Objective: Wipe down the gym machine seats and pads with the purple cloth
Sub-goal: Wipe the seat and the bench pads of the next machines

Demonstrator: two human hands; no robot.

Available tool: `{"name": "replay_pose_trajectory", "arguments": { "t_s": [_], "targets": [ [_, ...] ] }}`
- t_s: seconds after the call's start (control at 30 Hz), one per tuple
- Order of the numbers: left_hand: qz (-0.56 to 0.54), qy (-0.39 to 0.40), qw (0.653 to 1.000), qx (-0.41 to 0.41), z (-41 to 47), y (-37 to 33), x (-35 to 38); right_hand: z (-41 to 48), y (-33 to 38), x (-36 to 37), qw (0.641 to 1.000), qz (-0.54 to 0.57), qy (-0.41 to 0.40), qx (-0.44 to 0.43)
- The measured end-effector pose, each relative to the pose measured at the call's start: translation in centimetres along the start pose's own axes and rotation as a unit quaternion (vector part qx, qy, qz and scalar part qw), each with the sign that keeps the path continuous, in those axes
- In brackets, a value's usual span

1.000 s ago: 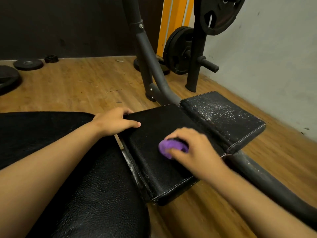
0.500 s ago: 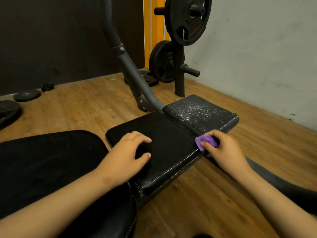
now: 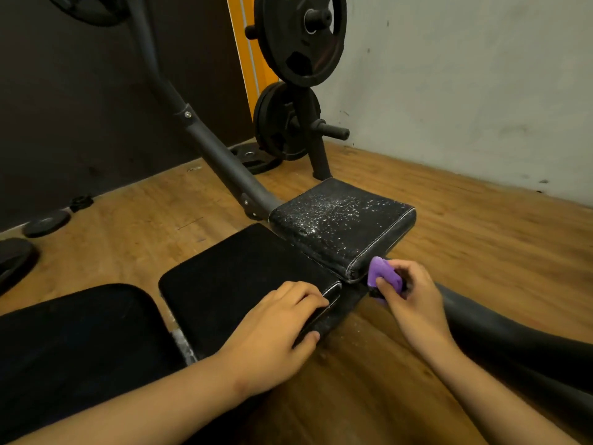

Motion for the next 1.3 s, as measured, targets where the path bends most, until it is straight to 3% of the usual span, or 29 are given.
{"name": "replay_pose_trajectory", "arguments": {
  "t_s": [0.3,0.53,0.63,0.83,1.1,1.3],
  "targets": [
    [0.001,-0.031,0.998,0.048,10.4,2.2,2.4,1.0,-2.0,3.0,0.994,-0.014,-0.071,-0.085],
    [-0.037,-0.073,0.996,0.045,11.3,3.2,2.8,9.4,-5.2,-0.4,0.985,-0.038,-0.165,-0.025],
    [-0.041,-0.086,0.995,0.039,11.2,3.1,2.8,7.4,-4.1,0.2,0.987,-0.032,-0.157,-0.016],
    [-0.052,-0.085,0.994,0.038,11.0,3.2,2.7,0.7,-0.1,2.8,0.989,-0.033,-0.069,-0.124],
    [-0.078,-0.106,0.991,0.034,11.1,3.3,2.5,12.8,-5.2,-1.9,0.987,-0.096,-0.131,-0.001],
    [-0.069,-0.122,0.989,0.040,11.3,3.3,2.5,4.5,-3.5,2.0,0.986,0.054,-0.155,0.012]
  ]
}}
Point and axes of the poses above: each hand's wrist, its own z-axis towards the middle knuckle, its own x-axis out of the palm, y = z × x, the point moved 5 cm from there along z, towards the middle knuckle, and after that the axes turned 12 degrees about -z, right-handed, at the moved point
